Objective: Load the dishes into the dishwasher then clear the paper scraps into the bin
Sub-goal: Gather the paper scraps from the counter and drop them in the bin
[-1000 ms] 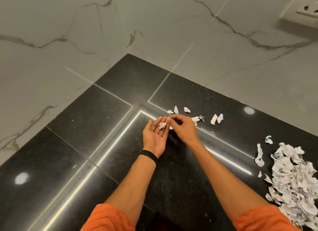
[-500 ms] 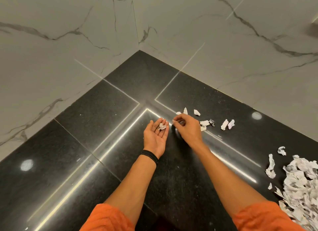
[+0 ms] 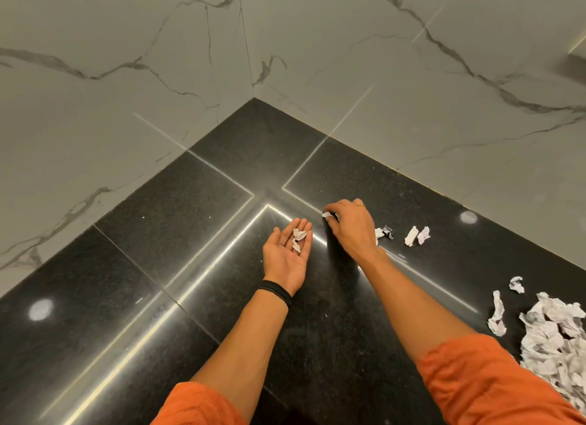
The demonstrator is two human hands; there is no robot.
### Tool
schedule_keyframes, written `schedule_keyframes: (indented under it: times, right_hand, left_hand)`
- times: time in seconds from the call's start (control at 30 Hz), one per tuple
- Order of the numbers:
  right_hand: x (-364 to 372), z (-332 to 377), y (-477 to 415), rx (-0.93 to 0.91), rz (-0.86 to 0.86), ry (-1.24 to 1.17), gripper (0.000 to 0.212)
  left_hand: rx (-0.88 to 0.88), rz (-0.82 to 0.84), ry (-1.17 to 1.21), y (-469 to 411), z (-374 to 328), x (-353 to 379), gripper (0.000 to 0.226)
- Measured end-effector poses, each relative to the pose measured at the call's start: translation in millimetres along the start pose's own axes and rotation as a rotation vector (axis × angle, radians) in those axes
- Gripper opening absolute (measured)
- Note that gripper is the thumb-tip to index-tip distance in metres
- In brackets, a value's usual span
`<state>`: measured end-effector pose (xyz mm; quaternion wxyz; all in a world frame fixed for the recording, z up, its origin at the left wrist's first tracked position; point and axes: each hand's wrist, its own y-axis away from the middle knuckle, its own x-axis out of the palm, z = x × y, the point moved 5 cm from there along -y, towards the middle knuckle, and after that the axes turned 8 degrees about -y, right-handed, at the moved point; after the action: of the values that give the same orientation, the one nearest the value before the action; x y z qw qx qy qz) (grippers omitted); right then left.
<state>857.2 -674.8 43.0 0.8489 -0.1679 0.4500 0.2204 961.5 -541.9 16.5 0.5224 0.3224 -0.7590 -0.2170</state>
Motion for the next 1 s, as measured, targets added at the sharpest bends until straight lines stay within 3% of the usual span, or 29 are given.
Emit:
schedule_keyframes:
  times: [0.1,0.23,0.4,0.53,0.67,0.83,1.0]
  right_hand:
    - [5,2,-4,-0.038,0.008,0.05,0.017]
    - [6,3,7,0.042,-0.034,-0.055,0.008]
    - [-1,19,30,0.274,-0.11,-0.638,0.008]
    - [0,36,39,0.221,-0.02,-0.735,0.007]
    - [-13,-4,26,0.316,-0.208,-0.51,0.007]
    - [-9,-20,6,0.199,-0.097,-0.023,0.025]
    - [-8,-15,10,0.196,-0.127,0.003,0.012]
  left_hand:
    - [0.0,0.004,-0.006,-2,-1,1,0.048]
    - [0.0,-0.02,-0.039,-7,-1,-1,0.048]
    - [0.003,-0.037,-0.086,-12,2,3,0.047]
    - [-0.018,-0.019,-0.072,-14,8,11,0.046]
    - [-0.029,0.016,-0.017,-13,8,18,0.046]
    - [-0.025,0.01,-0.037,-12,5,15,0.048]
    - [-0.026,0.008,-0.074,-13,5,18,0.047]
